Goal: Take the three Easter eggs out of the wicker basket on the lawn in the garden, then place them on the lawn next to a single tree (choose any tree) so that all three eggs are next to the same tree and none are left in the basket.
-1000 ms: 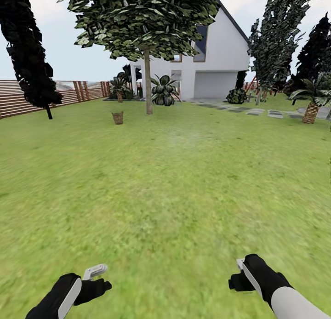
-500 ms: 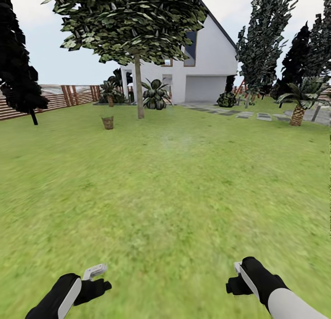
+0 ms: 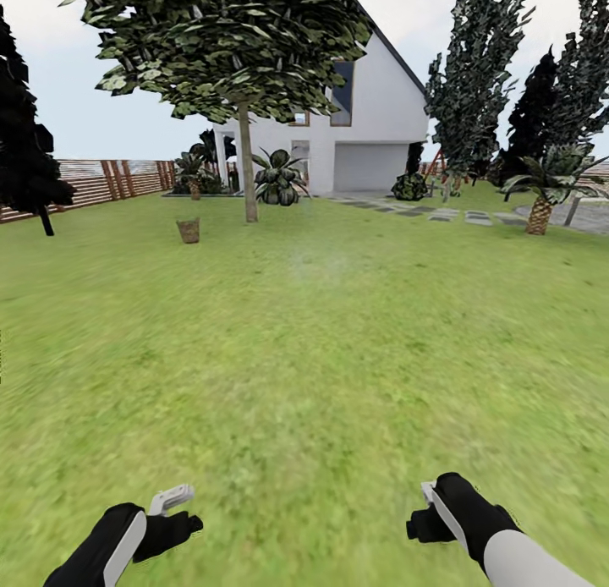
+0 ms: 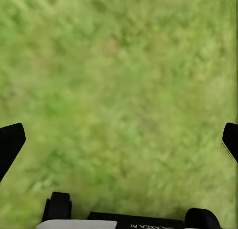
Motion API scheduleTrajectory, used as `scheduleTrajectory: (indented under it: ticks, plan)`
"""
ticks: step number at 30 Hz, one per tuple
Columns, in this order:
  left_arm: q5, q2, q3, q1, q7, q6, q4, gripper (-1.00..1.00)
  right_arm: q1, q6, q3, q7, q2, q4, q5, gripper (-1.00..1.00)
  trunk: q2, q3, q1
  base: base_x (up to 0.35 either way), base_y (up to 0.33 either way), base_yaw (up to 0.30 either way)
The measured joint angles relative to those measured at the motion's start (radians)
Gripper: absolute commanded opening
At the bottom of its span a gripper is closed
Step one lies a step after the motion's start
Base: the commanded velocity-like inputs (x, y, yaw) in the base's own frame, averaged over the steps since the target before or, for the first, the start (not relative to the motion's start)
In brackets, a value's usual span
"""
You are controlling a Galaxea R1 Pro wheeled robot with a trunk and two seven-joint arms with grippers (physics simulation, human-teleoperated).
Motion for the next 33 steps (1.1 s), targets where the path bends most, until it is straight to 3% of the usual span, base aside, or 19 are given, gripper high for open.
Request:
scheduleTrajectory:
  ticks: [4,9,19,33]
  plan:
    - [0.001,0.0,0.001,0.0,0.0,0.0,0.0,1.0,0.0,-0.016,0.007,-0.003,0.025,0.002,0.051,1.0,0.0,0.0,0.0,0.339,0.0,0.225]
    - [0.001,0.0,0.0,0.0,0.0,0.0,0.0,1.0,0.0,-0.021,0.007,-0.003,0.034,0.003,0.087,1.0,0.0,0.0,0.0,0.339,0.0,0.254]
    - [0.001,0.0,0.0,0.0,0.0,0.0,0.001,1.0,0.0,-0.021,0.002,-0.003,0.027,0.002,0.087,1.0,0.0,0.0,0.0,0.339,0.0,0.244]
    - [0.001,0.0,-0.001,0.0,0.0,0.0,0.005,1.0,0.0,-0.02,-0.001,-0.002,0.019,0.002,0.082,1.0,0.0,0.0,0.0,0.339,0.0,0.015]
